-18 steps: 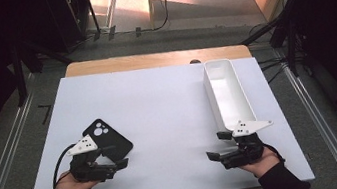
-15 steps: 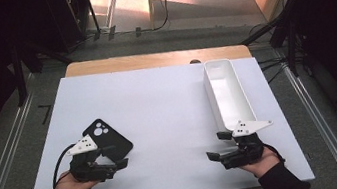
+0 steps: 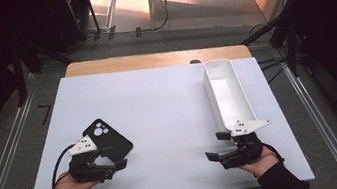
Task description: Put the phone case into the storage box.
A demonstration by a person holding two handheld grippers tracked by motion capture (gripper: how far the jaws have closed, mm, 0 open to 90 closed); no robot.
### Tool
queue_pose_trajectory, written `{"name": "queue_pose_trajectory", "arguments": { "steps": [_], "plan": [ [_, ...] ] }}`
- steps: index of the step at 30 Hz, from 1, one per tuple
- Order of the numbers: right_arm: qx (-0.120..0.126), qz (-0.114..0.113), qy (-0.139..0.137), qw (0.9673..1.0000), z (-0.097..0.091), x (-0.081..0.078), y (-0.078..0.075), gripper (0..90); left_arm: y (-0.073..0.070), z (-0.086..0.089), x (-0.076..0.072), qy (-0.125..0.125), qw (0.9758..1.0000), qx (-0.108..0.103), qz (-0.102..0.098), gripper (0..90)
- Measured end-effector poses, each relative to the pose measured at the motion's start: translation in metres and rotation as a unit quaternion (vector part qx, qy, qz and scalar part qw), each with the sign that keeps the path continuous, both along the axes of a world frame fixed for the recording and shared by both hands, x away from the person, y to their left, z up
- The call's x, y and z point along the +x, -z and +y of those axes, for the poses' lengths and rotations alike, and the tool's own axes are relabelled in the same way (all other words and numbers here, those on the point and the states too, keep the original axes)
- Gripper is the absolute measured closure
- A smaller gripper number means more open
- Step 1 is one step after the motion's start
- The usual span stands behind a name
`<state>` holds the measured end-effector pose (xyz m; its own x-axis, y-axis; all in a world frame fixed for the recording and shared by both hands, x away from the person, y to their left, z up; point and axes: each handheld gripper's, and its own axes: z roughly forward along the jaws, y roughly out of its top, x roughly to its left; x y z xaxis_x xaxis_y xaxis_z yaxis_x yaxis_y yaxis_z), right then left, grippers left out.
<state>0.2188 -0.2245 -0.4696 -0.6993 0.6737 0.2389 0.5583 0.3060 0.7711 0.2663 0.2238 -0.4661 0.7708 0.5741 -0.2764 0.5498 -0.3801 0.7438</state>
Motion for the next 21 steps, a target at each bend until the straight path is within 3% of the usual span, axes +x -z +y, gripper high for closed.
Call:
{"name": "queue_pose_trajectory", "arguments": {
  "steps": [8,16,21],
  "plan": [
    [0.0,0.001,-0.003,1.0,0.0002,0.0001,0.0005,16.7,-0.0002,0.0002,0.0004,-0.001,1.0,0.002,0.0,27.0],
    [-0.002,0.026,-0.007,0.9996,0.0011,-0.0002,0.0009,16.8,0.0002,0.0002,0.0008,-0.001,1.0,0.003,-0.001,27.0],
    [-0.007,0.027,-0.007,0.9996,0.0012,0.0003,0.0016,16.8,-0.0002,0.0002,0.0007,-0.003,1.0,0.006,-0.001,27.0]
  ]
}}
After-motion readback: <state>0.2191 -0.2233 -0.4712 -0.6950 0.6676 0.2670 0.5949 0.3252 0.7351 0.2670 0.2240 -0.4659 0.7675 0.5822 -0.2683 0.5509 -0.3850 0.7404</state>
